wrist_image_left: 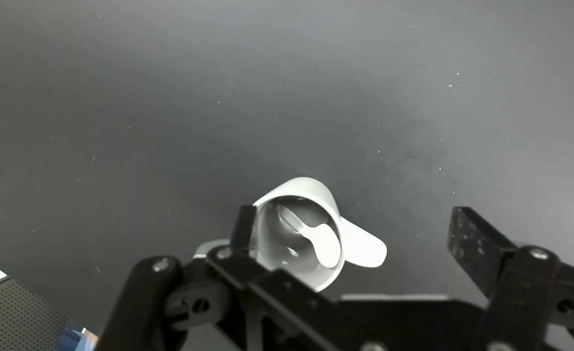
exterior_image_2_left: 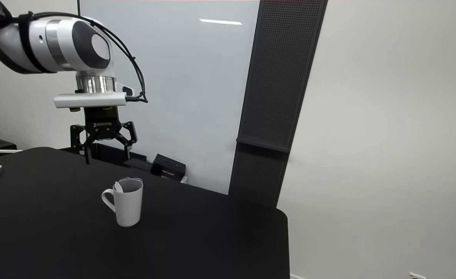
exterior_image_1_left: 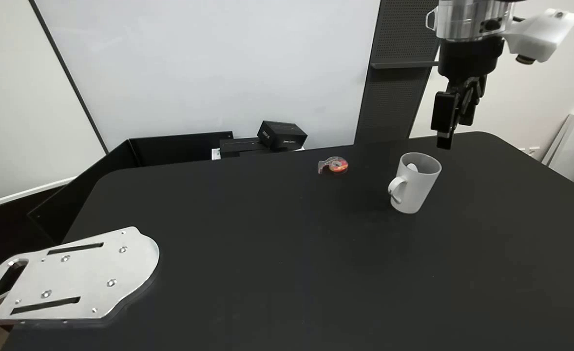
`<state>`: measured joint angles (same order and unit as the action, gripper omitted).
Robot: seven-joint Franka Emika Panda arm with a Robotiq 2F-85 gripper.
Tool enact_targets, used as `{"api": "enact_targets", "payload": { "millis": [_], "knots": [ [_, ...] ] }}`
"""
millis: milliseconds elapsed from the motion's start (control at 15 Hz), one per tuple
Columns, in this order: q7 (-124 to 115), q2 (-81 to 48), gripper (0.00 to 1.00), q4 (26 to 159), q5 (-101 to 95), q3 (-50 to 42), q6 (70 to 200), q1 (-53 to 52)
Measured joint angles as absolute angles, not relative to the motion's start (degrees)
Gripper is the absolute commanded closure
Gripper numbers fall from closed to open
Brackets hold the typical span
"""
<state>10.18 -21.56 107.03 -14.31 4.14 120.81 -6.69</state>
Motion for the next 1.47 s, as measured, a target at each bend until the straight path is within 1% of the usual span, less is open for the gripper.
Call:
{"api": "enact_targets", "payload": {
  "millis": [1467],
  "knots": [
    [9.8, -28.5, 0.0, 106.3, -11.2, 3.9, 134.6, -6.0]
  ]
}}
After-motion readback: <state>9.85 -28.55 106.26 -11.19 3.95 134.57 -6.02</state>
